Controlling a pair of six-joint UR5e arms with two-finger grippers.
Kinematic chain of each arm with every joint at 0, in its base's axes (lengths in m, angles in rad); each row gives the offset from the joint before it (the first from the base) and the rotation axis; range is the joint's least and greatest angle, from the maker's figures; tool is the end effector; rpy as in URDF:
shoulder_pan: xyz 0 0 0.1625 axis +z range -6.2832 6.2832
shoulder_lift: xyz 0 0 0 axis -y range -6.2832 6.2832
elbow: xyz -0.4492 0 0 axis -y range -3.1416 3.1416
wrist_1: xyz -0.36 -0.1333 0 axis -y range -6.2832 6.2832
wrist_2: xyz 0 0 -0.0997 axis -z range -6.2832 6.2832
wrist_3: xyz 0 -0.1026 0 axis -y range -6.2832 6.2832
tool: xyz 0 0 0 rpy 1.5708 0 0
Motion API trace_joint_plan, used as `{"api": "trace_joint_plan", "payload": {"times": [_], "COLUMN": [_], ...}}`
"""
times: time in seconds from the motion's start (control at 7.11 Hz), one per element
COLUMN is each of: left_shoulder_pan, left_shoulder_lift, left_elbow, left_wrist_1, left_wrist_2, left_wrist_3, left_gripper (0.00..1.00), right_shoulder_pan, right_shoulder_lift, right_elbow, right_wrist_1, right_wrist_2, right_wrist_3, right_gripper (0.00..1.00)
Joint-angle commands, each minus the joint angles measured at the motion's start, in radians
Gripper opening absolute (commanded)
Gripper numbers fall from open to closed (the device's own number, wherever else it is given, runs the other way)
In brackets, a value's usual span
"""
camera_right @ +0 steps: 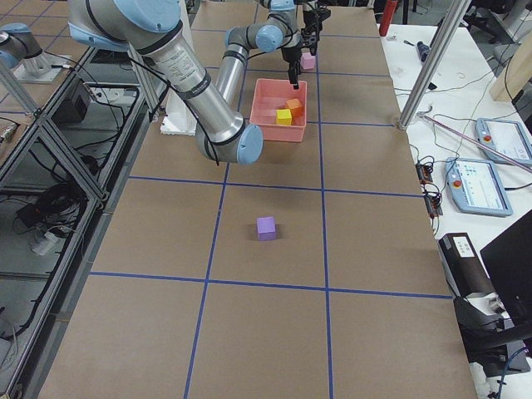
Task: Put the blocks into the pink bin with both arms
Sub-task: 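Release the orange cube into the bin while the left gripper descends to the pink cube, then grasp and lift the pink cube with the left gripper while the right arm withdraws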
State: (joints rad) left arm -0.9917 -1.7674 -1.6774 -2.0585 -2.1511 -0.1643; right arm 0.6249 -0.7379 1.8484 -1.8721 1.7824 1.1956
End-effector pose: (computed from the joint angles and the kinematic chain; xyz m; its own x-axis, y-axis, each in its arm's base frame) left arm 0.2433 -0.5129 0.4850 0.5430 0.6771 -0.4966 -0.3001 0.7088 0.6384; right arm -0.4485 -0.4613 0.1392 0.6852 0.0525 0.7265 -0.2124 0.9685 0.1304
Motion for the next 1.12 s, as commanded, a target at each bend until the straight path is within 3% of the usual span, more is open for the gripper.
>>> {"api": "trace_joint_plan", "payload": {"times": [0.0,0.28,0.56,0.84,0.98], "left_shoulder_pan": [0.022,0.024,0.066,0.099,0.099], "left_shoulder_lift": [0.009,0.013,0.013,0.006,0.013], "left_elbow": [0.002,0.01,0.033,0.128,0.13], "left_wrist_1": [-0.006,-0.011,-0.028,-0.15,-0.153], "left_wrist_2": [0.031,0.08,0.124,0.155,0.151], "left_wrist_3": [0.144,0.236,0.252,0.25,0.25], "left_gripper": [1.0,1.0,1.0,1.0,1.0], "right_shoulder_pan": [0.12,0.173,0.226,0.24,0.24], "right_shoulder_lift": [-0.099,-0.152,-0.239,-0.264,-0.265], "right_elbow": [0.044,0.055,0.061,0.06,0.06], "right_wrist_1": [0.005,0.011,0.1,0.128,0.128], "right_wrist_2": [0.102,0.121,0.185,0.198,0.199], "right_wrist_3": [-0.195,-0.319,-0.376,-0.393,-0.393], "right_gripper": [1.0,1.0,1.0,1.0,1.0]}}
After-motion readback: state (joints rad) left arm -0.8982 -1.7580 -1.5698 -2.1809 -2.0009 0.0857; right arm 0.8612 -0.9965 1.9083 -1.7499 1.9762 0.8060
